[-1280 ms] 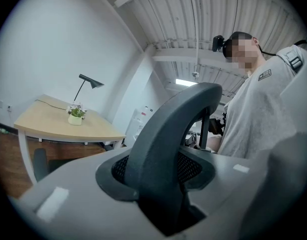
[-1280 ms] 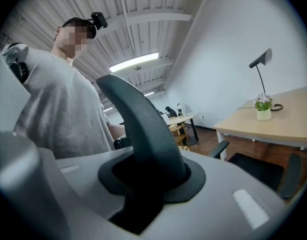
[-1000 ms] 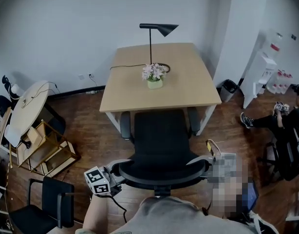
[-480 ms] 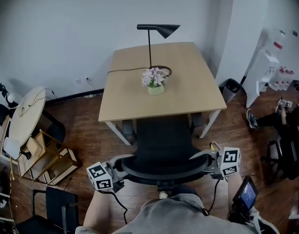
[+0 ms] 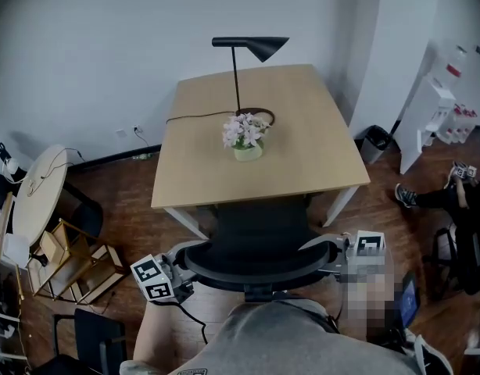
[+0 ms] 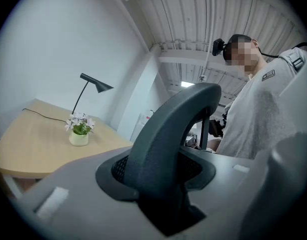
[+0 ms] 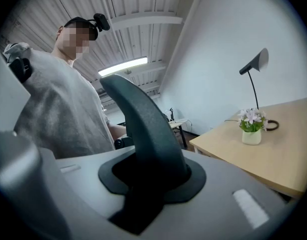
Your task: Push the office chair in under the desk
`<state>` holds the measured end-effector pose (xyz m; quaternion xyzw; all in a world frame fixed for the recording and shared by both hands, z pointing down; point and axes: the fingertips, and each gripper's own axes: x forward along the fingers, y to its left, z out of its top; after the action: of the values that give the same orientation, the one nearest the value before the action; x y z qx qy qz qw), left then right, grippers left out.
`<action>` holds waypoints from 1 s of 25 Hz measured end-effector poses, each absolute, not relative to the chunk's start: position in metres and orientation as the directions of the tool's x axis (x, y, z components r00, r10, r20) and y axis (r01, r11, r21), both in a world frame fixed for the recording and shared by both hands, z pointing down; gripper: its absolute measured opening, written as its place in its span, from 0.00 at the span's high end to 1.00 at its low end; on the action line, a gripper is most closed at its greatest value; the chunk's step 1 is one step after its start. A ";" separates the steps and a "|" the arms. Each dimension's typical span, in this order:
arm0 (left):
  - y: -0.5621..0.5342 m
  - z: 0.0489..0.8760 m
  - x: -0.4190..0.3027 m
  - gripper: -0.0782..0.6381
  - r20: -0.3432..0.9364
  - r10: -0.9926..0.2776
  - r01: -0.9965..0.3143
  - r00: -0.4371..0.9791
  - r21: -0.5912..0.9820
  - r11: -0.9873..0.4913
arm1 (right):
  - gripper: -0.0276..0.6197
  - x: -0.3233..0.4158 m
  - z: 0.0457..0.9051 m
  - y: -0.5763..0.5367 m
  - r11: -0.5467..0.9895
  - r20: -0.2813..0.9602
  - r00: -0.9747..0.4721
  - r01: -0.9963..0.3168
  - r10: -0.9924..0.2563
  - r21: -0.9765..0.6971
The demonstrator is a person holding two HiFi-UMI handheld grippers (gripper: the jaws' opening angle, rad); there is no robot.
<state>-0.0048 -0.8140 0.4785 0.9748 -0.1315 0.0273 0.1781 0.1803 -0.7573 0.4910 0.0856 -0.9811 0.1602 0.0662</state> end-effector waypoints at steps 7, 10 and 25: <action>-0.867 0.483 0.003 0.63 0.105 -0.260 -0.280 0.960 0.349 -0.894 | 0.77 0.188 0.495 -0.812 0.932 0.163 -0.977 -0.183 -0.137 -0.313; -0.888 0.482 0.008 0.63 0.105 -0.266 -0.286 0.958 0.344 -0.894 | 0.77 0.194 0.495 -0.835 0.935 0.163 -0.978 -0.173 -0.127 -0.310; -0.970 0.482 0.019 0.62 0.106 -0.296 -0.314 0.949 0.343 -0.885 | 0.77 0.205 0.495 -0.920 0.937 0.164 -0.979 -0.165 -0.118 -0.309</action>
<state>0.0191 -0.9696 0.4821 0.9706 -0.1572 0.0254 0.1806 0.2053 -0.9201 0.4948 0.0720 -0.9814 0.1628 0.0714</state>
